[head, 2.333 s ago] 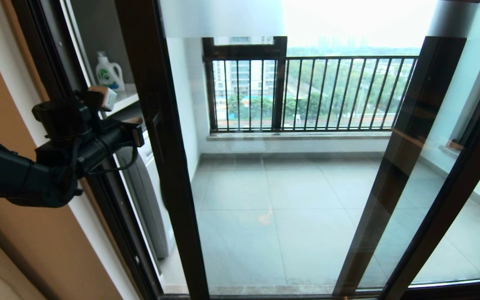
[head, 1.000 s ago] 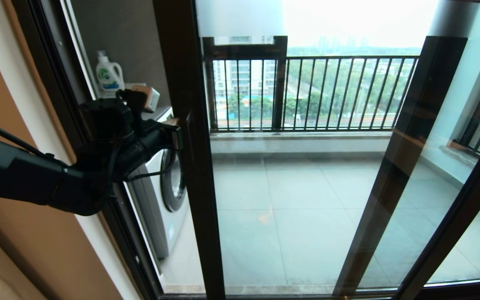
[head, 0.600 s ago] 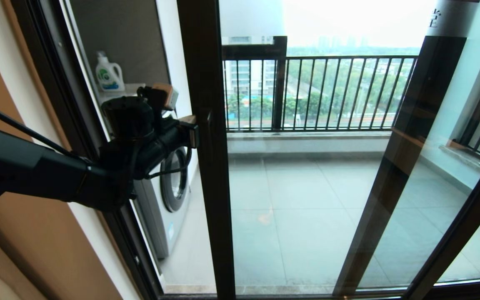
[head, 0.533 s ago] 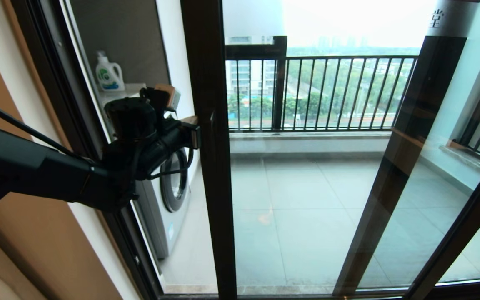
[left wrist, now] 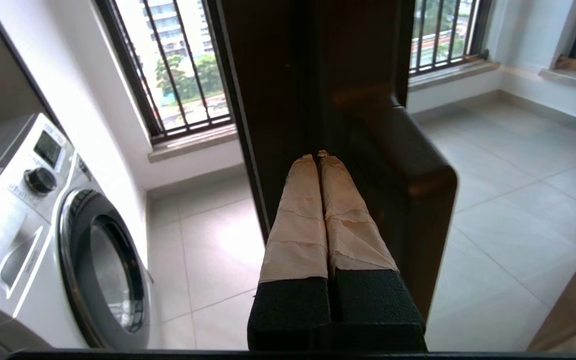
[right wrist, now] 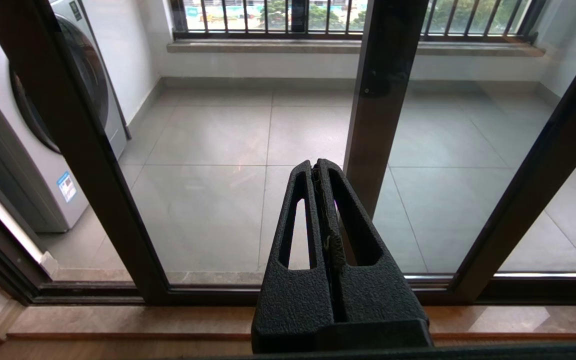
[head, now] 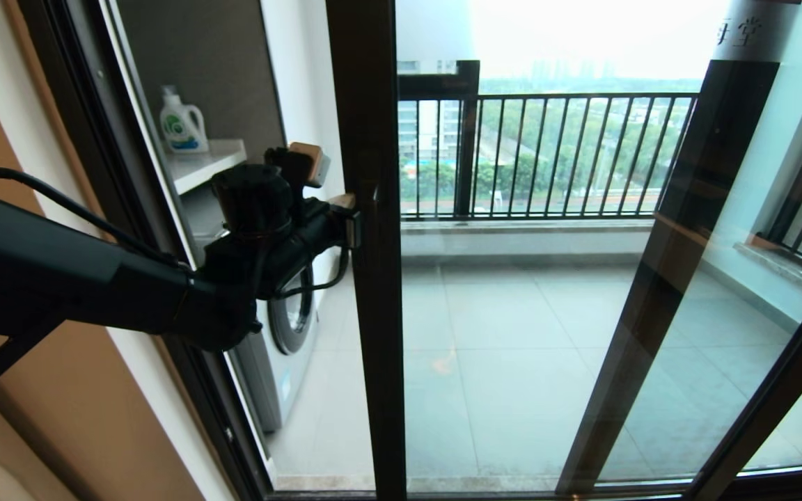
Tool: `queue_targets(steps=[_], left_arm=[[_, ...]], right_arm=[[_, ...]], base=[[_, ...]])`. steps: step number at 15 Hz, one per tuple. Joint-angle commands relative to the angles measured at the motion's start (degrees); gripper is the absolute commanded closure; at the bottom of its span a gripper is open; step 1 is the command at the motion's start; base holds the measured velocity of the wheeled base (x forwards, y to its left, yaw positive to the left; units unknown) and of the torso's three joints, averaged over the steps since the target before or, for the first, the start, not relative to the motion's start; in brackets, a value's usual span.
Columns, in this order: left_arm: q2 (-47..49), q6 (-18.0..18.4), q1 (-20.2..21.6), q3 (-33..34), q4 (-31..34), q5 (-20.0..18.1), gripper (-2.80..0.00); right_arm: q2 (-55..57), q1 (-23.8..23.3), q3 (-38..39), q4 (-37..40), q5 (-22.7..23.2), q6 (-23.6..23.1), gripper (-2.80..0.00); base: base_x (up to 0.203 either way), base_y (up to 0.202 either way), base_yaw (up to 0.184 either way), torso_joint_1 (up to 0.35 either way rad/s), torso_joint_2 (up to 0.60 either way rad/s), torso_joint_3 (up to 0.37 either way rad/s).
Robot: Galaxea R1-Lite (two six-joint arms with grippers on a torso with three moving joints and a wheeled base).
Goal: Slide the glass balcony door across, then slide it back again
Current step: Open the slid door
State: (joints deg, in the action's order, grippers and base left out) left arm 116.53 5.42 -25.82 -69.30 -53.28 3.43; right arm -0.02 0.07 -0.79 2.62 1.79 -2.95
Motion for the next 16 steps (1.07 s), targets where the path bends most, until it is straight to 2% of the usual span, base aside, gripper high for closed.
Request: queue_targets(steps=[1, 9, 16], left_arm=[[0.53, -0.05, -0.66, -0.12, -0.51, -0.01, 0.00], [1.40, -0.01, -4.83, -0.23, -0.51, 0.08, 0.00], [2.03, 0.02, -5.99, -1.11, -0.54, 1.22, 0.00]], right_arm=[[0.02, 0.01, 0.00, 0.01, 0.05, -0.04, 0.00], [0.02, 0.01, 0.00, 0.01, 0.05, -0.04, 0.00], [0.02, 0.01, 0.00, 0.01, 0.05, -0.04, 0.00]], base=[[0.000, 0.000, 0.000, 0.000, 0.00, 0.000], [0.000, 0.000, 0.000, 0.000, 0.00, 0.000], [0.000, 0.000, 0.000, 0.000, 0.00, 0.000]])
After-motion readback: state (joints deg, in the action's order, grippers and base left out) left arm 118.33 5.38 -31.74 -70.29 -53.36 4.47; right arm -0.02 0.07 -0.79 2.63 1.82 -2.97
